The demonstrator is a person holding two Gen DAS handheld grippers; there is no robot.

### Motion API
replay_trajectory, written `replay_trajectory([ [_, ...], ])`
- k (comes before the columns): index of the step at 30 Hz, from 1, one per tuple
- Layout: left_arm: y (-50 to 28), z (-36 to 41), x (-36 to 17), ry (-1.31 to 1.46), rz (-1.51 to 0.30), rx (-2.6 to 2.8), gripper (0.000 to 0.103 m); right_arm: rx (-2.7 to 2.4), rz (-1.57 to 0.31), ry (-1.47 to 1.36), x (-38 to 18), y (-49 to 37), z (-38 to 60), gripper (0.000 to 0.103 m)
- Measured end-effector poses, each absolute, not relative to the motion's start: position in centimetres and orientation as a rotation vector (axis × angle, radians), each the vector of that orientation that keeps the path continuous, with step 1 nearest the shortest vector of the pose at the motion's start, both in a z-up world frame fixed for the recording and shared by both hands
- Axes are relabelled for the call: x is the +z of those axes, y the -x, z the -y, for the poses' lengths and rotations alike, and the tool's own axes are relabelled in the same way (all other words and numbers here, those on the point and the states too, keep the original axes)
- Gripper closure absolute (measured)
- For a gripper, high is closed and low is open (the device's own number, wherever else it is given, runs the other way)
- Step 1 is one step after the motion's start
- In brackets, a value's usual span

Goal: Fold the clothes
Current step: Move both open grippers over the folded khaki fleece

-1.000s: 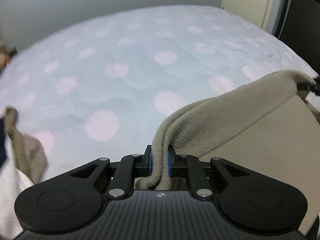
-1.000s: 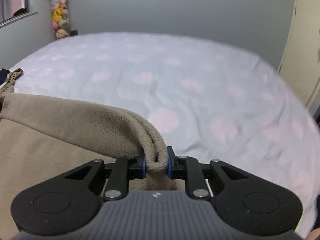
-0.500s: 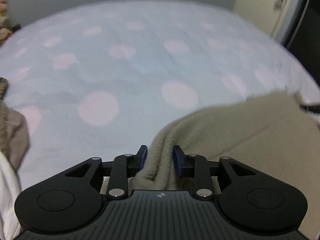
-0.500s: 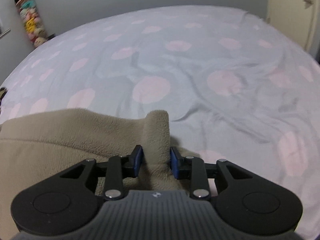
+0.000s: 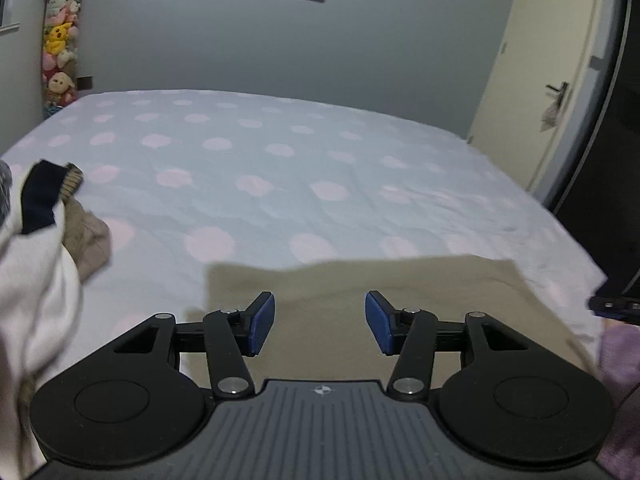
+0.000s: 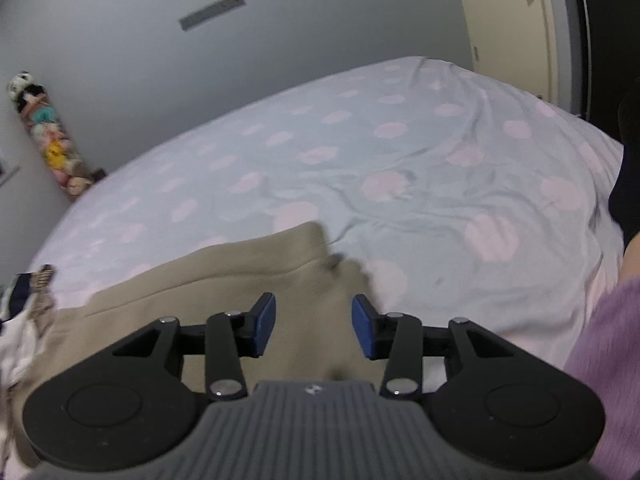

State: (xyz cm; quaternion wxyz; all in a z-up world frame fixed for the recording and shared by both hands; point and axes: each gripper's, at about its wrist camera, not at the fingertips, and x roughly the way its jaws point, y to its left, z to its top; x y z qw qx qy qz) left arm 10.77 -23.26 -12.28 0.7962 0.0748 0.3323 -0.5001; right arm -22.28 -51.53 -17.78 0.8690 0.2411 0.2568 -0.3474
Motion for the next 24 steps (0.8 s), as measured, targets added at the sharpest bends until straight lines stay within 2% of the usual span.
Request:
replay_trajectory([
  [8, -1.6, 24.3, -14.9, -0.178, -0.684, -1.147, 0.055, -0.586, -0.488, -0.406, -17.0, 22.0, 41.3, 0.054],
  [11, 0.8, 25.1, -16.8, -0.218, -0.656, -1.145, 0.055, -0.541, -0.527, -0.309, -18.1, 20.3, 38.0, 0.054],
  [15, 2.3, 25.8, -19.6, -0.238, -0.682, -1.137, 0.055, -0.528, -0.61, -0.183, -20.7, 18.0, 36.2, 0.053],
  [19, 2.2, 26.7, -22.5, -0.326, -0.743, -1.119, 0.055, -0.508, -0.717, -0.244, -24.2, 17.2, 37.0, 0.048],
  [24, 2.3, 27.1, -23.5, -0.367, -0.722, -1.12, 0.055, -0.492, -0.725, -0.239, -26.0, 17.3, 37.1, 0.046],
])
